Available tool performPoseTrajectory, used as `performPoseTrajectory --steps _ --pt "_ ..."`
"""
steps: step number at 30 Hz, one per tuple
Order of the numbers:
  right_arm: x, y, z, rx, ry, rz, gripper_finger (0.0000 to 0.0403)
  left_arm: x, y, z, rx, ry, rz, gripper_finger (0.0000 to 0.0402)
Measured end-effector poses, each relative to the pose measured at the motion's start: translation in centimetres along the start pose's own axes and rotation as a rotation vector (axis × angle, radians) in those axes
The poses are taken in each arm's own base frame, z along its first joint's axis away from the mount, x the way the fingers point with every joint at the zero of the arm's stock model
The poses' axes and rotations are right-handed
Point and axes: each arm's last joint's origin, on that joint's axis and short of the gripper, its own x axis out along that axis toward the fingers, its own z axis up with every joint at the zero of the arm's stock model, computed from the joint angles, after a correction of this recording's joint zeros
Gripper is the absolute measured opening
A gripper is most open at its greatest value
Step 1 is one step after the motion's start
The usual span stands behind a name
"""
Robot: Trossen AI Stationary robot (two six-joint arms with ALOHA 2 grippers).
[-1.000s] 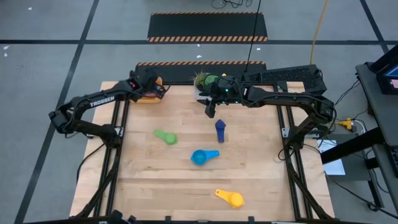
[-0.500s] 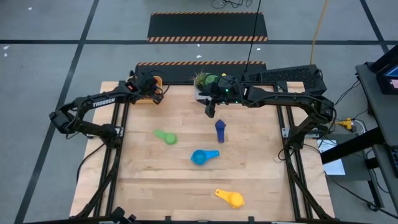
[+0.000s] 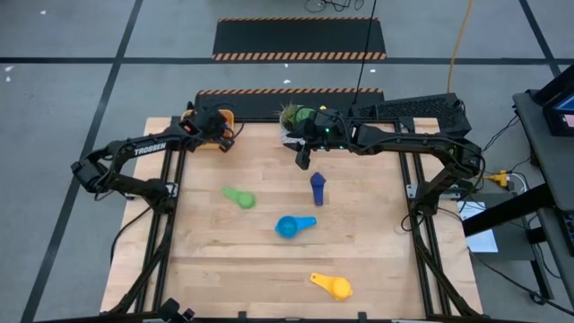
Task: Nest measuring cups in basket
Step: Stack the dark orange measuring cup on top of the dark blue measuring cup in the yellow bin, then stack the light blue measuring cup on top of the dark orange measuring cup in the yellow bin
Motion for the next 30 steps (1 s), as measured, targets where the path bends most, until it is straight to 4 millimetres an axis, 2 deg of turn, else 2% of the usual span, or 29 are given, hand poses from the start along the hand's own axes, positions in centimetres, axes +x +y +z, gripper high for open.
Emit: performPoseTrajectory --steps 4,13,19,22,25,30 --pt "0.0 0.0 0.0 0.000 0.000 0.001 0.0144 0.0 0.0 0.1 -0.019 -0.014 0.002 0.0060" --pt "0.0 0.0 0.0 0.000 0.000 0.003 0.0144 0.0 0.2 0.4 -0.041 -0.044 0.045 0.0147" --pt "0.0 0.0 0.0 0.000 0.000 0.003 0.0144 -0.9 0.7 1.7 -0.104 -0.119 0.049 0.0165" --pt "0.0 0.0 0.0 -0.007 0.000 0.005 0.0144 -2.0 0.6 2.2 -0.154 -0.169 -0.038 0.0165" --pt "0.0 0.3 0.0 -0.025 0.000 0.011 0.0144 -3.5 -0.3 2.5 -0.179 -0.222 -0.203 0.0166" --pt "0.1 1.2 -0.1 -0.030 0.008 0.034 0.0144 -6.8 -2.7 2.8 -0.038 -0.327 -0.442 0.0163"
